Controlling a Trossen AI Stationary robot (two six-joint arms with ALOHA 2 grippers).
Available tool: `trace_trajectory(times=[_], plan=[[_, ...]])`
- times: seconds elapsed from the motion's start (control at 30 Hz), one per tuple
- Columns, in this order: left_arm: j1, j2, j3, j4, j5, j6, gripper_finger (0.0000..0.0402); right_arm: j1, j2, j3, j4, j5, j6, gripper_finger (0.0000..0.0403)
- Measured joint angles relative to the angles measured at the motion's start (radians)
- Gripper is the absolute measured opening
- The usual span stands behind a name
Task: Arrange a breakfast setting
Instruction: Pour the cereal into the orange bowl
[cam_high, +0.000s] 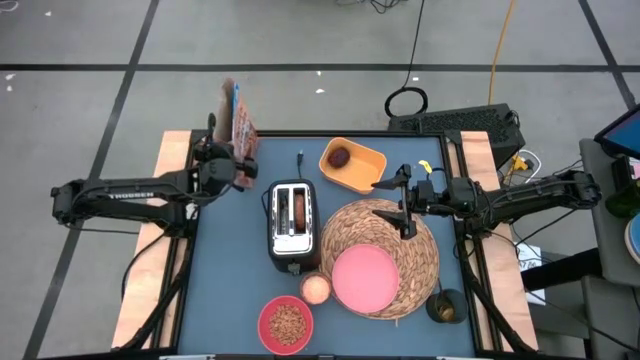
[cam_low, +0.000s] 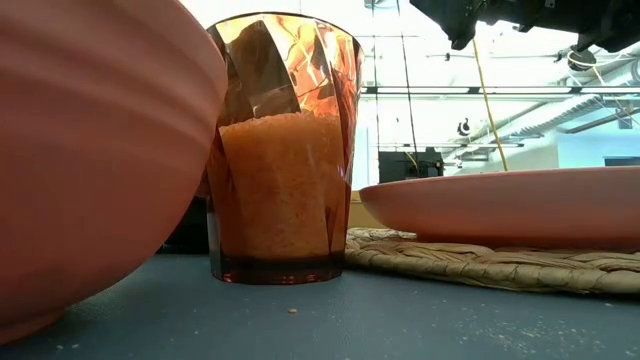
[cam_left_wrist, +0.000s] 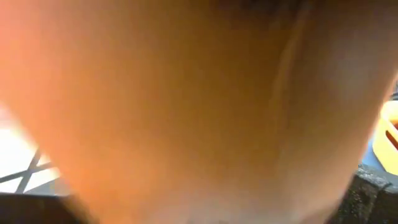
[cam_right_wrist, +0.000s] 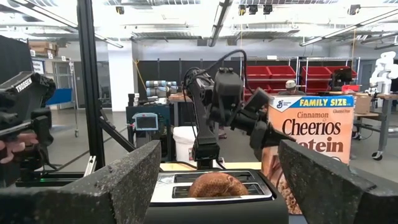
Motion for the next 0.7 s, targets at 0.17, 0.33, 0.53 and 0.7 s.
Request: trace_trajectory(times=[0.17, 0.33, 0.53, 0.7], plan=[[0.0, 0.0, 0.033, 0.0, -0.001, 0.027, 0.0392, 0.0, 0.0, 0.0, 0.0, 0.0, 0.0, 0.032], [0.0, 0.0, 0.062, 0.0, -0.001, 0.06, 0.0392, 0.0, 0.0, 0.0, 0.0, 0.0, 0.0, 0.032], [0.0, -0.01, 0.089, -0.002, -0.001, 0.097, 0.0392, 0.0, 0.0, 0.0, 0.0, 0.0, 0.0, 0.032], [0.0, -0.058, 0.095, -0.001, -0.001, 0.106, 0.0392, 0.0, 0.0, 0.0, 0.0, 0.0, 0.0, 0.032]])
